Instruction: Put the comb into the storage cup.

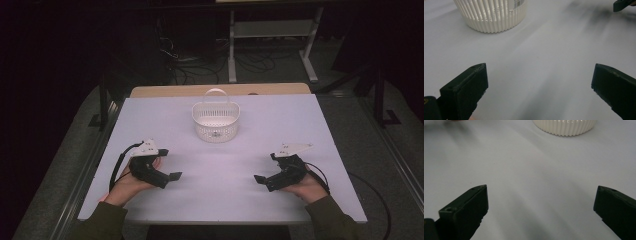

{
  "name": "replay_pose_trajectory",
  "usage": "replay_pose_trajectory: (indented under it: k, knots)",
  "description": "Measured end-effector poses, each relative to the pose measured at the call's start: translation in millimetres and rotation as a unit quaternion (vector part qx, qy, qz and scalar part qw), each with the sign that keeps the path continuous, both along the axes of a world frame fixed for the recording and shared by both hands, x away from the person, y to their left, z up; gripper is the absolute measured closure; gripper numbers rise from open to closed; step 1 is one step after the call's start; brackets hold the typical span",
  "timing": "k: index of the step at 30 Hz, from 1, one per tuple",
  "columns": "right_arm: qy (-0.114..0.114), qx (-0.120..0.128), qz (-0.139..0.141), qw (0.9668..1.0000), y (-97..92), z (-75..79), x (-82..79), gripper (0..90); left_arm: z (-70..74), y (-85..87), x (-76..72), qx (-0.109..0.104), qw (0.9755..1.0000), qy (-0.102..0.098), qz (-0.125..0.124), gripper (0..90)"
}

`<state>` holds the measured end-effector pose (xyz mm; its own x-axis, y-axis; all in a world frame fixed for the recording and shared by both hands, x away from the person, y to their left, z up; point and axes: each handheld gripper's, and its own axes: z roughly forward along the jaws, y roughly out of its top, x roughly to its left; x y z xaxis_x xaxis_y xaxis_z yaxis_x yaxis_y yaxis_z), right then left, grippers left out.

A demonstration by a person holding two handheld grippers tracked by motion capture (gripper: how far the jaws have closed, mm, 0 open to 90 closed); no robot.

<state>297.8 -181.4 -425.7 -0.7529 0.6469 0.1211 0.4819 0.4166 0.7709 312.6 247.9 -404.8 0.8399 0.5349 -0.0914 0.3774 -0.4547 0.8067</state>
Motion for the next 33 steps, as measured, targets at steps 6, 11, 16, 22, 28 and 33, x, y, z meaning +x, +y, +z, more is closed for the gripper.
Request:
replay_pose_trajectory:
  k: [6,11,16,22,28,33]
  knots:
    - [0.002,0.002,-0.003,1.0000,-0.1,-0.9,0.9,0.0,2.2,1.0,0.6,0.001,1.0000,0.000,0.007,4.0]
    - [0.001,0.002,-0.004,1.0000,-0.2,-0.6,0.4,0.0,7.8,2.3,1.0,0.000,0.9999,-0.007,0.010,3.7]
    - [0.000,0.006,-0.007,1.0000,-1.8,0.1,0.6,0.0,12.1,3.3,3.2,0.010,0.9998,-0.015,0.006,2.8]
    - [0.001,0.009,-0.009,0.9999,-2.8,0.7,0.7,0.0,15.5,11.7,5.8,0.000,0.9995,-0.023,0.022,1.8]
    - [-0.001,0.009,-0.008,0.9999,-2.5,1.0,0.1,0.0,19.8,23.6,4.4,-0.008,0.9990,-0.023,0.037,0.3]
    - [-0.001,0.010,-0.010,0.9999,-3.8,1.1,-0.4,0.0,19.0,34.1,1.7,0.007,0.9985,-0.024,0.048,0.0]
